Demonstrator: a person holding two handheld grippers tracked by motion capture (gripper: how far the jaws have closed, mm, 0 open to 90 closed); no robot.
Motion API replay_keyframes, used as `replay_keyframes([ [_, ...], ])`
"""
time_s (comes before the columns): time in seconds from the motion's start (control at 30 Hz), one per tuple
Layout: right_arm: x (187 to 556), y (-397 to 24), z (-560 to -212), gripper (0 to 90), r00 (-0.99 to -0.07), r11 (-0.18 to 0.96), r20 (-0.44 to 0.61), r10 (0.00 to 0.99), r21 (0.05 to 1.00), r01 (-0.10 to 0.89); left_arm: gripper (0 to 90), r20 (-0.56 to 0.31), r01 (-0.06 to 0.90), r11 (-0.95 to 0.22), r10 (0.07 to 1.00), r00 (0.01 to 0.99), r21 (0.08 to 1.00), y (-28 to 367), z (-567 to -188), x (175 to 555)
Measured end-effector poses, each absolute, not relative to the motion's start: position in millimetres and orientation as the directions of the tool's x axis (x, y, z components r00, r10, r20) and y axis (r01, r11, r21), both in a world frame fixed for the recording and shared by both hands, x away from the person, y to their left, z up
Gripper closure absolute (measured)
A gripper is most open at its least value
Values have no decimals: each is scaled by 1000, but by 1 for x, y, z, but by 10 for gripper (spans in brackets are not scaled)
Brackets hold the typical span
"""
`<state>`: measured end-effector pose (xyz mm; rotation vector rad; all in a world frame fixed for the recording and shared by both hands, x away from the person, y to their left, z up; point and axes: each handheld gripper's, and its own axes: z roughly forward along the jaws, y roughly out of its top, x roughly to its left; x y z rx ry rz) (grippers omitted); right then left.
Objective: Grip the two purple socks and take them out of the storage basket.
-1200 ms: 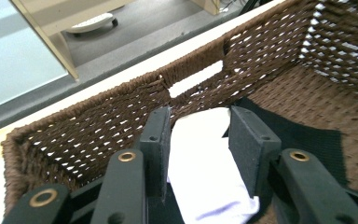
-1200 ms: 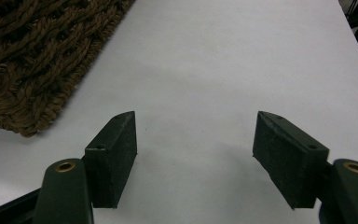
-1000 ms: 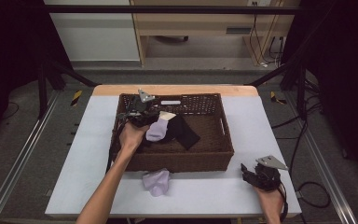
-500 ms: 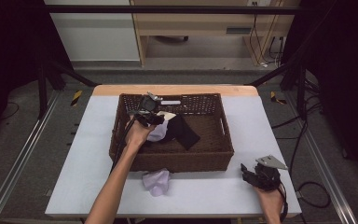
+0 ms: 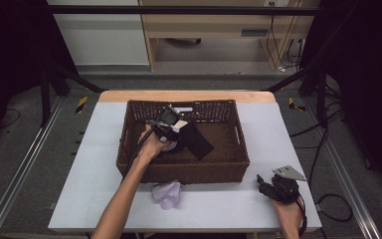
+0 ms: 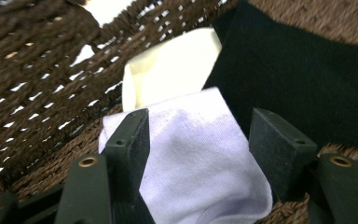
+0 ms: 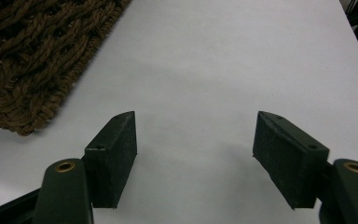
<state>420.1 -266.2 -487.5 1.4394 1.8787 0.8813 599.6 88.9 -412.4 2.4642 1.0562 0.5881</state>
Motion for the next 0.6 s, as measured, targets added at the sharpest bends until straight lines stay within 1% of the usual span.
replay_keyframes([
  [0.13, 420, -266, -487, 304, -226, 188, -69, 972, 802, 567, 373, 204, 582, -646, 736, 645, 493, 87, -415, 600],
  [0.27, 420, -266, -487, 303, -226, 190, -69, 972, 801, 568, 412, 198, 592, -647, 738, 645, 481, 86, -417, 601],
  [0.4, 420, -266, -488, 303, -226, 190, -70, 972, 801, 568, 513, 193, 616, -650, 741, 643, 444, 86, -420, 603],
  [0.5, 420, -266, -488, 303, -226, 190, -70, 972, 801, 568, 615, 164, 640, -633, 755, 635, 435, 88, -421, 605],
  [0.6, 420, -266, -488, 303, -226, 189, -70, 972, 802, 566, 737, 124, 674, -604, 777, 618, 426, 92, -421, 607],
])
